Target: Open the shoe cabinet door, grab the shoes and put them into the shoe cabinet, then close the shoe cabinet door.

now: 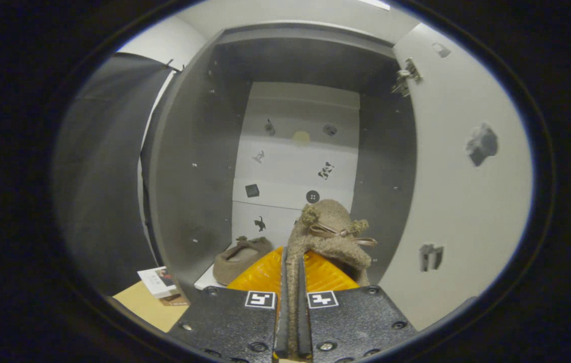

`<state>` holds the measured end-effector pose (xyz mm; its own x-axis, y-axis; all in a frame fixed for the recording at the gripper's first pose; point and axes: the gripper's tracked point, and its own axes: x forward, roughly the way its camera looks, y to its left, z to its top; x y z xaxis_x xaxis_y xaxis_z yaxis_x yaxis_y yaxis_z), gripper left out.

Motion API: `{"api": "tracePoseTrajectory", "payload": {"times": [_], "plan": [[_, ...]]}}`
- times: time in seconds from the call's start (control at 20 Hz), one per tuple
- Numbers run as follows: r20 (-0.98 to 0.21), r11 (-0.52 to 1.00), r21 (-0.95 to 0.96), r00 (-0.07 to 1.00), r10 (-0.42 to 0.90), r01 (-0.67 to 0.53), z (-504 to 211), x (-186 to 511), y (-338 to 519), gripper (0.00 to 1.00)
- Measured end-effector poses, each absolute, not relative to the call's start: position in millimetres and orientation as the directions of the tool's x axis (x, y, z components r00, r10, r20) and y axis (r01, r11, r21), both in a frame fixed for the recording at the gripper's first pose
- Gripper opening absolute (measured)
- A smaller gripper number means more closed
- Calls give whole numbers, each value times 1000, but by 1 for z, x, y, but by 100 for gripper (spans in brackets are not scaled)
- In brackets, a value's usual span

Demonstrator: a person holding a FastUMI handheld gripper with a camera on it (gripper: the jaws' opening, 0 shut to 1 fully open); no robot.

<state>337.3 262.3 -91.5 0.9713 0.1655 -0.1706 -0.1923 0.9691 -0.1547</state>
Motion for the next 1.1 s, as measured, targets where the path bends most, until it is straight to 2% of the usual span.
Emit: {"api": "tracePoseTrajectory", "payload": {"times": [0.3,0.6,0.7,0.9,1.1], "plan": [[-304,963,-190,944,129,-193,-160,431,270,10],[-380,942,-269,921,87,-200,-199,473,264,12],[-388,946,-255,917,90,-201,-202,481,266,13],[-438,981,-49,887,145,-185,-211,486,270,13],[-436,988,-35,892,120,-150,-207,487,269,21]]}}
